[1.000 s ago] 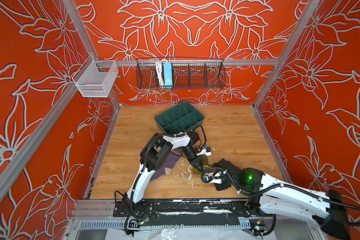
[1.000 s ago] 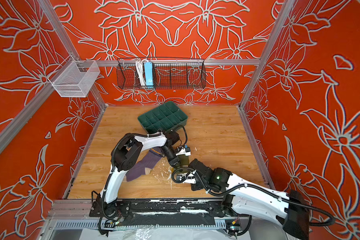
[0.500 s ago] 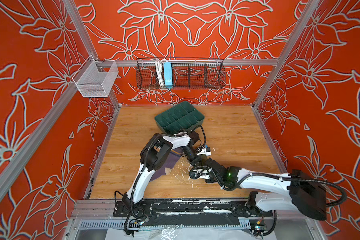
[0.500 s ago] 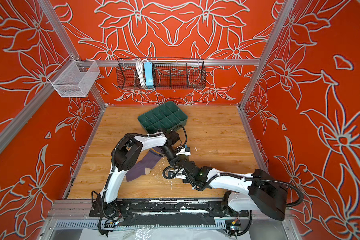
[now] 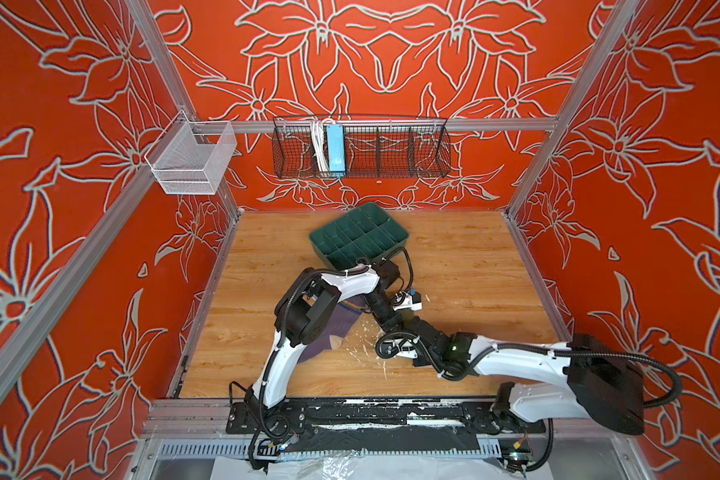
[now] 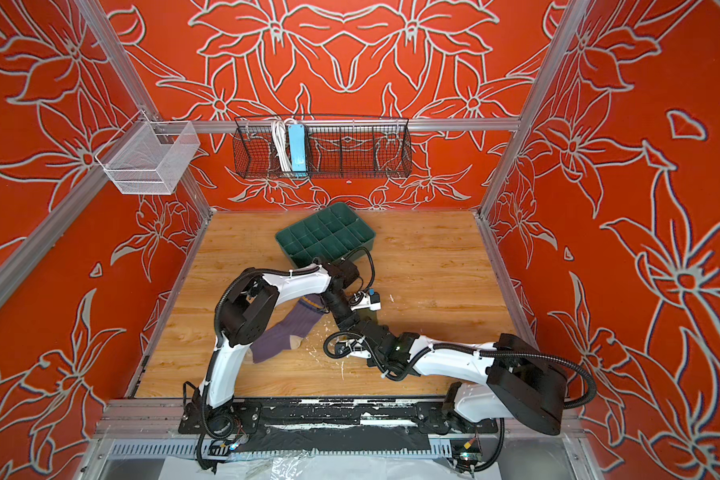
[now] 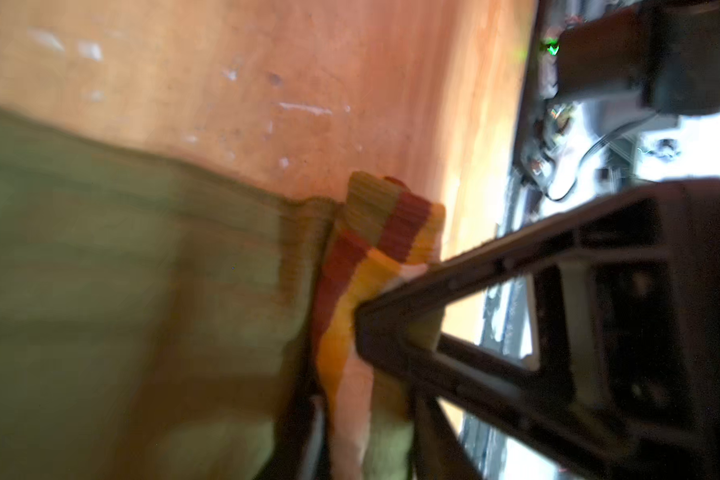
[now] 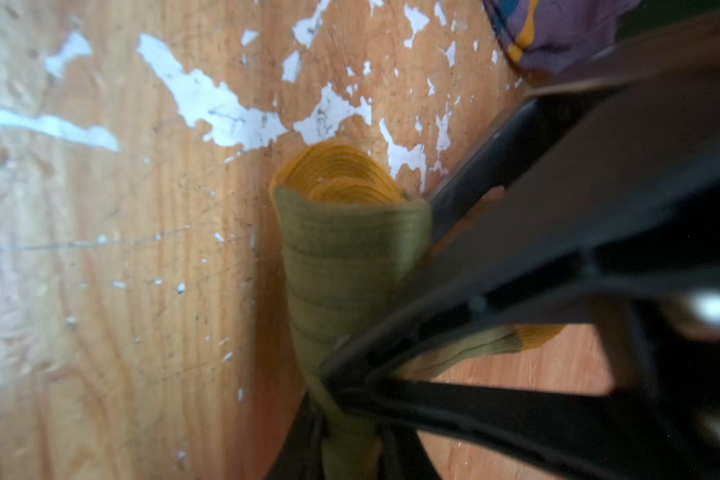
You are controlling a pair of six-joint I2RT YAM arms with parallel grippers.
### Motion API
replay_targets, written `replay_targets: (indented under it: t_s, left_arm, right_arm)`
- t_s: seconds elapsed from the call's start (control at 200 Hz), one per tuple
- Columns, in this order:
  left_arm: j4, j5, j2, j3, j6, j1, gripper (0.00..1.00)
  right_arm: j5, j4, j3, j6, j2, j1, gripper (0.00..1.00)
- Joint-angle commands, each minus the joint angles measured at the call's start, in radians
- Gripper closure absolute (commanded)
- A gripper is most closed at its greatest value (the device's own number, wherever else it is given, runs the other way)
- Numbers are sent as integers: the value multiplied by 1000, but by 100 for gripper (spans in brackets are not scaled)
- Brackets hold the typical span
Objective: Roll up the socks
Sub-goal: 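Roll the cuff further with the right gripper while the left gripper lifts away, then regrasp the roll with the left gripper beside the right gripper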
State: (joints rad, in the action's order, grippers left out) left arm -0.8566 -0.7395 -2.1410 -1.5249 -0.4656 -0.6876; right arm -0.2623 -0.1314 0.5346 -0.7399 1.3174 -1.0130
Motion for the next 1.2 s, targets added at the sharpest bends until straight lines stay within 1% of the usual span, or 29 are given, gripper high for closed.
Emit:
replay_targets:
  t_s: [0.0,0.045,0.13,0.175,0.265,0.34,0.395,0.45,0.49,0.525,0.57,0.671,0.701,0.741,0.771,0.821,0.911,1.026,1.081,1.106,1.196]
  left_arm:
    - [91,215,148,71,13,3,56]
    - [145,266,226,109,18,5,51]
    - [243,377,380,179,10,8,46]
    - [296,459,466,218,1,12,45]
    - [420,646,646,317,-15,20,36]
    - [527,798,800,403,-55,24,30]
    - [586,869,910,458,-93,26,25]
    - [605,883,1015,497,-143,31,21]
    - [591,864,1092,515,-176,35,19]
    - [558,843,1142,521,-205,37,18]
    - [503,805,1223,523,-238,37,18]
    - [393,721,1316,522,-285,37,19]
    - [371,673,1338,527,-296,37,20]
    - [346,606,1357,544,-320,37,20]
    - [325,571,1364,557,-367,35,20]
    - [310,555,1356,577,-383,22,20]
    - [339,593,1308,620,-380,-24,23]
    - [467,711,1224,718,-427,-150,23]
    - [521,742,1165,756,-451,-202,23]
    - [542,750,1107,768,-454,-220,24]
    - [636,769,970,794,-431,-258,26]
  right_arm:
    - [72,-111,26,12,26,10,91]
    - [101,-132,34,19,28,18,91]
    - [154,-173,52,35,27,36,91]
    - [196,-203,66,38,24,47,91]
    - [307,-265,107,42,23,84,91]
    - [410,-334,164,42,50,127,91]
    - [474,-403,221,38,89,158,93]
    - [543,-477,285,34,142,183,93]
    - [593,-532,326,35,182,201,93]
    - [623,-566,363,37,220,211,93]
    - [633,-587,396,42,260,218,93]
    - [652,-607,452,57,340,240,94]
    - [664,-611,465,57,357,249,94]
    - [678,-610,477,60,380,263,94]
    - [689,-610,485,62,393,271,94]
    - [696,-605,495,58,411,286,95]
    - [706,-598,511,43,440,313,95]
    - [700,-583,516,23,467,333,95]
    - [698,-583,523,18,477,339,95]
    - [695,-583,525,17,482,341,95]
    - [693,-587,540,17,504,350,95]
